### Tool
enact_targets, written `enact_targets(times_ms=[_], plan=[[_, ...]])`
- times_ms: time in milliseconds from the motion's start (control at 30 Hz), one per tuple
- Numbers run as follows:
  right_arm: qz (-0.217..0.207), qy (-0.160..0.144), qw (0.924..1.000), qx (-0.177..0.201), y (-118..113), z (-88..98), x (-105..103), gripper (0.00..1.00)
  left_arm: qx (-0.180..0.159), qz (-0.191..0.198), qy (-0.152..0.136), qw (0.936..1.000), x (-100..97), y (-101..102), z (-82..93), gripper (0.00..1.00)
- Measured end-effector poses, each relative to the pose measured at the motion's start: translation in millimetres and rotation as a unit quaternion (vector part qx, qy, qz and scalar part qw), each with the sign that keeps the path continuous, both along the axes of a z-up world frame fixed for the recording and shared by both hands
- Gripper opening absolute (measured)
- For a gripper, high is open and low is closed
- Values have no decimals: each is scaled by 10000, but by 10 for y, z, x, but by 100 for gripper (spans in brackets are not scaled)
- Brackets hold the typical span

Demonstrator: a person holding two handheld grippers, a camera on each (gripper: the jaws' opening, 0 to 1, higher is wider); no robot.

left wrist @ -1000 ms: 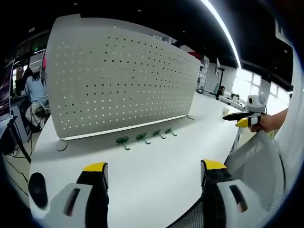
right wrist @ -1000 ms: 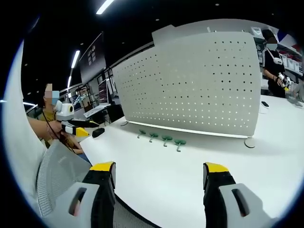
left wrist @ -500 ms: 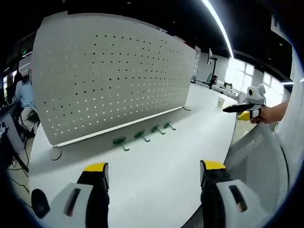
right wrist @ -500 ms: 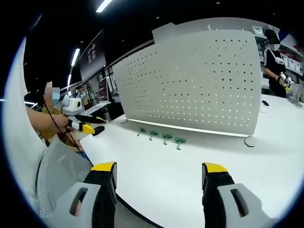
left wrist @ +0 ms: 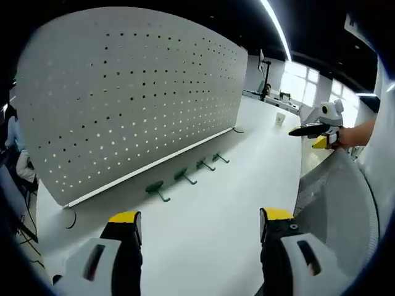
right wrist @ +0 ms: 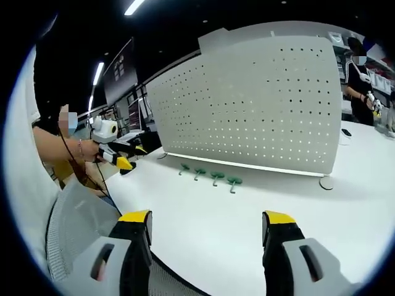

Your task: Insert the hook assembly into the mounting plate slot until the hook locks in place.

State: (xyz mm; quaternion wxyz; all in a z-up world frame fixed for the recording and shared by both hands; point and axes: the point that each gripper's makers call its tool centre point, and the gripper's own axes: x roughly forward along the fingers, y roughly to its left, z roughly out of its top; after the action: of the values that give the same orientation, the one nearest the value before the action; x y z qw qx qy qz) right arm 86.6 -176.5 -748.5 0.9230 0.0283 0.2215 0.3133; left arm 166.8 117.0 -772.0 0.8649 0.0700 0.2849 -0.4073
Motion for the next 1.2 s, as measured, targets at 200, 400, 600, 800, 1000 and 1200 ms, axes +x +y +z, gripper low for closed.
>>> enact_targets(times_ms=[200,400,600,800,1000,1200], plan=[[46,1,10000,-50,4,-27,-1,71,254,-267,63,9993,86,53,-88,81],[104,11,9999,-112,9,-40,-9,71,500,-480,66,9976,175,103,-129,80],[136,24,9998,-155,12,-47,-13,71,688,-689,41,9952,285,112,-144,80],[140,31,9997,-176,17,-50,-18,71,826,-836,71,9930,352,108,-202,80],[117,47,9997,-208,0,-57,-29,70,1151,-1213,19,9859,400,85,-294,75],[97,96,9997,-218,-21,-78,-53,69,1316,-1486,58,9801,471,54,-354,77]])
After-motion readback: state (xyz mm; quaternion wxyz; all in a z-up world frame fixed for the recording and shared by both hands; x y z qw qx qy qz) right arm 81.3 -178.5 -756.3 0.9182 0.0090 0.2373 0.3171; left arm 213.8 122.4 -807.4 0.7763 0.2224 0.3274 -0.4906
